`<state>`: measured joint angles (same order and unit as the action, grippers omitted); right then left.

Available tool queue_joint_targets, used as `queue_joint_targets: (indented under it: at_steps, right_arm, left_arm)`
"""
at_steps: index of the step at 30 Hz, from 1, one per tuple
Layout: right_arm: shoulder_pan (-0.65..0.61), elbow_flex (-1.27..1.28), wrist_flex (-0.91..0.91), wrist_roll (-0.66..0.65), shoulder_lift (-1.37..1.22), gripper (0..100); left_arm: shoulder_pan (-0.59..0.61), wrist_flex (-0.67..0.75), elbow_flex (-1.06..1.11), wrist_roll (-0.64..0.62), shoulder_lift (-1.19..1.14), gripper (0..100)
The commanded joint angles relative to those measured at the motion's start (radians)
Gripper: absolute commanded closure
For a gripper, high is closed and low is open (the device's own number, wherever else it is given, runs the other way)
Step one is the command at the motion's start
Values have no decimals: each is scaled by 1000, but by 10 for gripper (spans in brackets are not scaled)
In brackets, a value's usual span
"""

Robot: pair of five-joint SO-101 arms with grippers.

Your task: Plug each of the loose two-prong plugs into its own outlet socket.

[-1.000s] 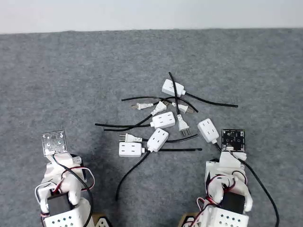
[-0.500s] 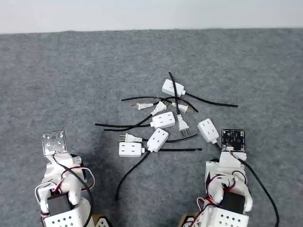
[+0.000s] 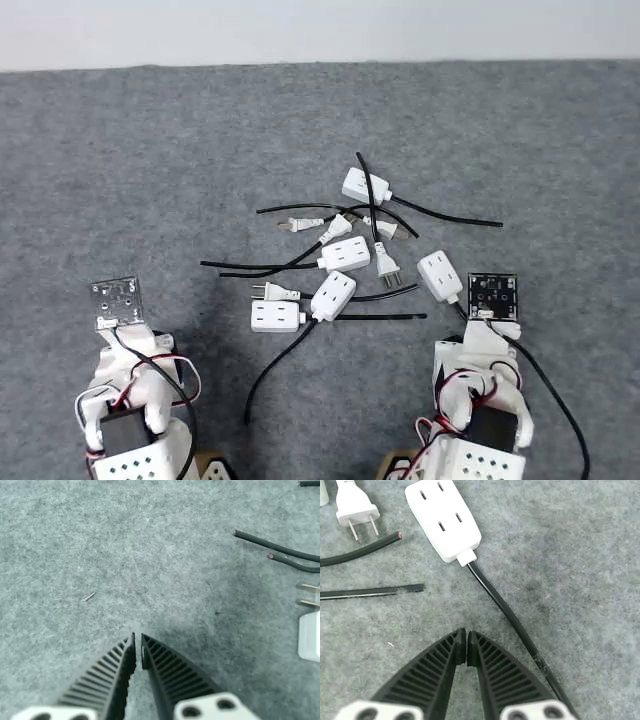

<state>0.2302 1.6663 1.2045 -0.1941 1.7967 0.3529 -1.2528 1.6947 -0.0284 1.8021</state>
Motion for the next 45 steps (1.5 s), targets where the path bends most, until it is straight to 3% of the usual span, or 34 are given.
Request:
queue_joint_targets:
  at_steps: [1,11,16,20,27,31,34,36,39,45]
  right_arm:
    - [-5,18,-2,3,16,976]
    - [-39,18,-96,5,16,976]
    - [-44,6,-177,3,7,975]
    - [-42,-63,-61,3,5,975]
    - [-41,-64,-45,3,5,972]
    - [4,-57,-48,8,5,890]
    - [18,-52,-48,9,5,848]
    - [25,-52,-51,9,5,860]
    - [27,-48,-64,3,5,877]
    - [47,-35,-68,2,15,872]
  left_arm:
    - [-8,2,-12,8,14,987]
    - [-35,193,-61,5,14,987]
    - [-180,81,-159,8,6,946]
    - [-282,-3,-234,5,-52,928]
    - [-420,84,-464,26,-460,923]
    - [-505,94,-668,26,-809,913]
    - [-529,91,-797,32,-1069,850]
    - [-529,89,-866,109,-1214,800]
    - [-546,89,-898,354,-1341,776]
    - [-618,97,-837,678,-1338,776]
